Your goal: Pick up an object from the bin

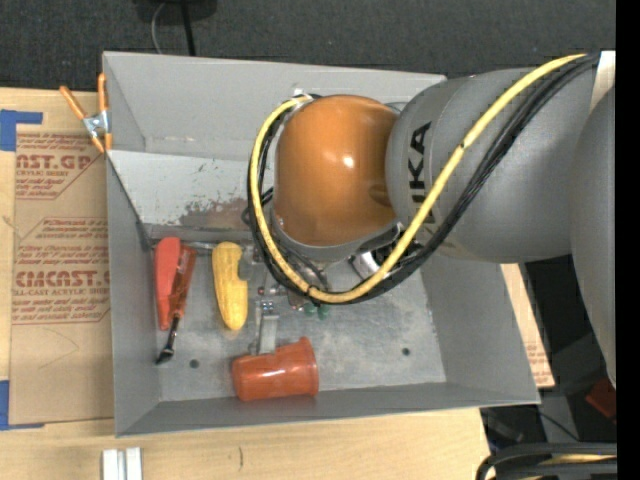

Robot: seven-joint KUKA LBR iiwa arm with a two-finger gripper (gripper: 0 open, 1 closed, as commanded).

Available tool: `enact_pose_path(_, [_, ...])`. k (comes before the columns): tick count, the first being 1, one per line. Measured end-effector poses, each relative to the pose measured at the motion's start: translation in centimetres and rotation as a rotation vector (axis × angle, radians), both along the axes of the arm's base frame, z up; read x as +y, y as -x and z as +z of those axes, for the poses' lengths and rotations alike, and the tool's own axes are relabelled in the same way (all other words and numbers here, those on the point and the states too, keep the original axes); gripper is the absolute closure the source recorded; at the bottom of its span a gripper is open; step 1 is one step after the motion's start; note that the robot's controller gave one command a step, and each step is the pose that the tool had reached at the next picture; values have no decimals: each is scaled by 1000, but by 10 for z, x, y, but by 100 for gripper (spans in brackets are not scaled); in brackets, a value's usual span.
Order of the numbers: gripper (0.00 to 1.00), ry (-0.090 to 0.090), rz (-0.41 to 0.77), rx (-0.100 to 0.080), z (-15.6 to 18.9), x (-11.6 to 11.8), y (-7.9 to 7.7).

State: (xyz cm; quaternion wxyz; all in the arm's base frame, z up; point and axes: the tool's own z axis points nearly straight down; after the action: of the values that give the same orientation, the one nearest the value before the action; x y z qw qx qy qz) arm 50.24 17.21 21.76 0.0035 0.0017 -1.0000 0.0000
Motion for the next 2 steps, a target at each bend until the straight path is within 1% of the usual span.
enact_pose_path(1, [0,-1,-2,-8,5,-1,-2])
enact_pose_path(2, [0,-2,102,-9,-51,-22,5])
